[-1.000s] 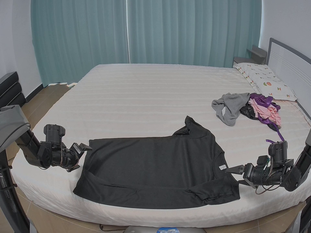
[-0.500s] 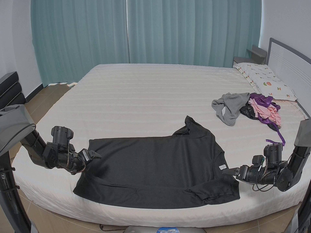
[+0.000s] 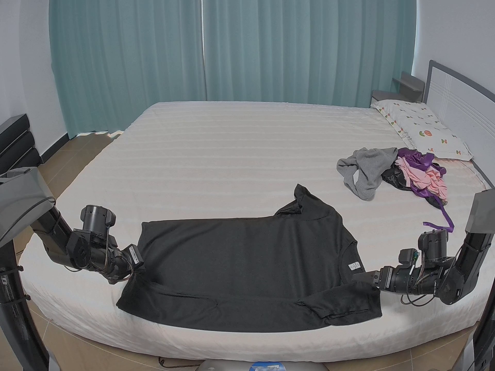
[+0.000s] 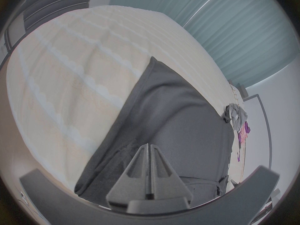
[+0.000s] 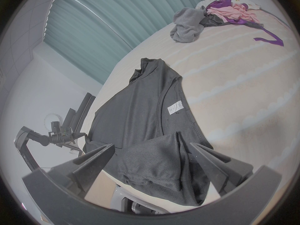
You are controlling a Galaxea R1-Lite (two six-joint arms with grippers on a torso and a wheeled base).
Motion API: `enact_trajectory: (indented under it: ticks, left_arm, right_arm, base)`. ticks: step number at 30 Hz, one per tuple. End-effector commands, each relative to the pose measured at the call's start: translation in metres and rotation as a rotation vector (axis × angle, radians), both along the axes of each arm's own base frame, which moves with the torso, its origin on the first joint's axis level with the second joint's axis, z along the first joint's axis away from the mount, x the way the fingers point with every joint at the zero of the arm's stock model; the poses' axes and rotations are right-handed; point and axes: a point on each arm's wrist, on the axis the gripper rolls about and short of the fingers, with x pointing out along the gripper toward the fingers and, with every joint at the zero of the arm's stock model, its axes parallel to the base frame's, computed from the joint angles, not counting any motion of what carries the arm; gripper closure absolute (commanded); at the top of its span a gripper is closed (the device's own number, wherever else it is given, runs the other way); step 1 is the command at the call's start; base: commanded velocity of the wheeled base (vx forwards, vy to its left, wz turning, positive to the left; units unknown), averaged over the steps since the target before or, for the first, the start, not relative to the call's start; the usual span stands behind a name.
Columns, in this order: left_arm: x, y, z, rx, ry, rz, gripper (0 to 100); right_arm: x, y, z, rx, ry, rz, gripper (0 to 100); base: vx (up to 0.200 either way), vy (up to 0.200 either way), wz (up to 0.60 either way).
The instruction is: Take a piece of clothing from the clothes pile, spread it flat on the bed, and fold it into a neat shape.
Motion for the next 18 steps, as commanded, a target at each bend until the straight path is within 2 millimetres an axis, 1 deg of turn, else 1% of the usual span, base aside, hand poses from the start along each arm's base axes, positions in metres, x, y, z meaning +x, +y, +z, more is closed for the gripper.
enact_trajectory:
  ticks: [1, 4, 9, 10, 13, 16, 18]
  left_arm:
    - [-0.001, 0.008, 0.009, 0.003, -0.021, 0.028, 100]
    - [-0.002, 0.011, 0.013, 0.002, -0.033, 0.038, 100]
    - [-0.002, 0.011, 0.011, -0.003, -0.027, 0.034, 100]
    - [-0.002, 0.011, 0.01, -0.004, -0.024, 0.03, 0]
    - [-0.001, 0.01, 0.009, -0.003, -0.028, 0.015, 0]
    - [-0.001, 0.009, 0.001, 0.025, -0.032, -0.084, 0]
    - [-0.001, 0.008, 0.0, 0.024, -0.042, -0.129, 0]
  right_arm:
    - [0.001, -0.002, 0.0, -0.004, -0.008, 0.011, 0]
    - [0.003, -0.003, 0.001, -0.007, -0.023, 0.014, 0]
    - [0.004, -0.002, 0.002, 0.009, -0.027, 0.03, 0]
    - [0.004, -0.002, 0.001, 0.009, -0.027, 0.034, 0]
    - [0.004, -0.002, 0.001, 0.01, -0.029, 0.037, 0]
    - [0.005, -0.002, 0.001, 0.01, -0.032, 0.039, 0]
    - [0.005, -0.002, 0.001, 0.012, -0.029, 0.039, 0]
  base:
    - [0.0, 0.0, 0.0]
    - [0.0, 0.0, 0.0]
    - [0.0, 0.0, 0.0]
    - [0.0, 0.0, 0.0]
    - [0.0, 0.0, 0.0]
    - [0.0, 0.0, 0.0]
    - [0.0, 0.0, 0.0]
